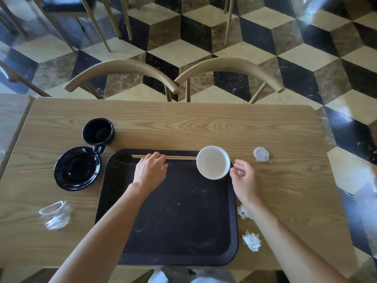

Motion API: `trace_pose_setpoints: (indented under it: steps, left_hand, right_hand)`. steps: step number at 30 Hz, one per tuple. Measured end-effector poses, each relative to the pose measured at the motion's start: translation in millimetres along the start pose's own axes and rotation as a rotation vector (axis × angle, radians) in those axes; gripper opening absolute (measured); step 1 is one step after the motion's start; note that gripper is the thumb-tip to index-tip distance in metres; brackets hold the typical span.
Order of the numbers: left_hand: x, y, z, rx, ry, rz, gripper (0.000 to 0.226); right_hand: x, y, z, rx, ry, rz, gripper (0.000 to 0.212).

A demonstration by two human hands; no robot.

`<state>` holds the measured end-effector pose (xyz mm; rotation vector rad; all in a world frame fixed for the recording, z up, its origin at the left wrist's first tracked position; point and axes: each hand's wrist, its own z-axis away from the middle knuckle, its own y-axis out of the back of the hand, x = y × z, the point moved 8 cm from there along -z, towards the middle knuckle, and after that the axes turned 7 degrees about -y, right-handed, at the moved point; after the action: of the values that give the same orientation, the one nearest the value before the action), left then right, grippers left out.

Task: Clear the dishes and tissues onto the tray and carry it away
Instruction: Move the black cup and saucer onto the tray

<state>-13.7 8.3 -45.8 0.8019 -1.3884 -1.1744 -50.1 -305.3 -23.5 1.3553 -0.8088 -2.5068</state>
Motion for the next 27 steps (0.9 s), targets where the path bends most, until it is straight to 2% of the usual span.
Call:
trace_pose_setpoints:
  steps: [3, 5, 9, 13, 20, 23, 27]
  left_hand:
    - [-16.6, 19.6, 28.2, 0.063, 0.167, 0.135, 0.020]
    - [-36.6, 33.0, 57.1, 0.103, 0.282, 0.193, 0.024]
    - [-85.1, 63.4, 123.9, 0.177, 0.513, 0.265, 0.018]
    - [-137.6, 92.8, 183.4, 0.233, 0.704, 0.308, 0.014]
    - [-236.2, 121.0, 226.5, 0.345, 0.870, 0.478, 0.014]
    - [-278.7, 115.5, 218.3, 0.308, 0.874, 0.498, 0.018]
    - [-317.9, 90.7, 196.7, 0.170, 0.878, 0.567, 0.026]
  right_hand:
    - [-28.7, -1.3, 6.6, -0.012, 0.208, 0.110, 0.022]
    - [-45.2, -16.6, 11.8, -0.091, 0.289, 0.155, 0.019]
    - [-83.6, -67.7, 31.6, -0.285, 0.360, 0.314, 0.014]
    - [-114.7, -133.4, 63.2, -0.447, 0.367, 0.368, 0.013]
    - [-150.5, -263.1, 113.1, -0.639, 0.241, 0.294, 0.011]
    - [-155.8, -313.3, 113.7, -0.644, 0.074, 0.161, 0.018]
    - [-163.4, -363.3, 106.9, -0.616, -0.135, -0.022, 0.015]
